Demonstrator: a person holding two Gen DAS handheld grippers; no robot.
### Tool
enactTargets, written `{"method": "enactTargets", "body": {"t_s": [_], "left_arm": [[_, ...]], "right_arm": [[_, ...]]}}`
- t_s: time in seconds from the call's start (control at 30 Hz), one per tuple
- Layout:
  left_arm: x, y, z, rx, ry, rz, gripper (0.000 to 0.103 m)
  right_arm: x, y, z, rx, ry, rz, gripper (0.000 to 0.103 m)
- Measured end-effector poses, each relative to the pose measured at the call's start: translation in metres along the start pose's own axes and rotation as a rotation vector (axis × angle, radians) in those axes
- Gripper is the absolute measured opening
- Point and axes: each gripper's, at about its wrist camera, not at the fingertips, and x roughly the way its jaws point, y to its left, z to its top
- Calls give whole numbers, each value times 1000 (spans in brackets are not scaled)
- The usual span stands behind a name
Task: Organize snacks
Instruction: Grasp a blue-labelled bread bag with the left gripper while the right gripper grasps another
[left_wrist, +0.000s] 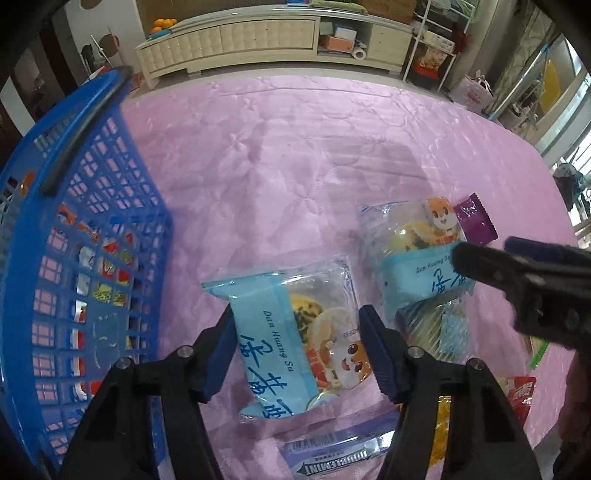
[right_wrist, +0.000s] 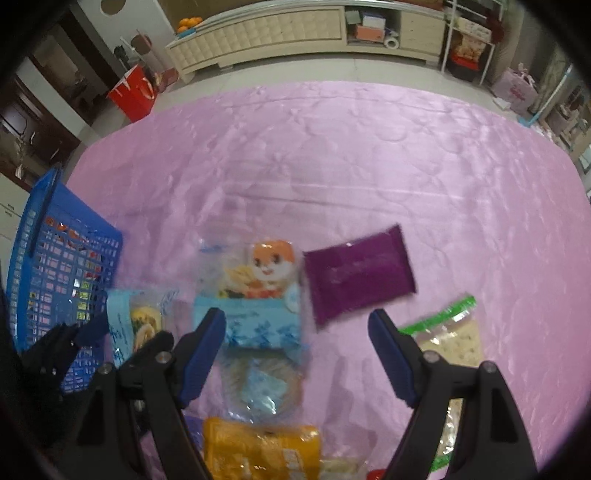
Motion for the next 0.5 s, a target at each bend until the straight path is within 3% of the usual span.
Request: {"method": "enactTargets", "body": {"t_s": [0.13,0.5], "left_arm": [[-3,4,-3,-3,-5,-11,62],[-7,11,-1,-9,-27,8,62]], "right_arm": [[19,14,8,-16,59,24,83],[28,25,18,-9,70,38,83]]}}
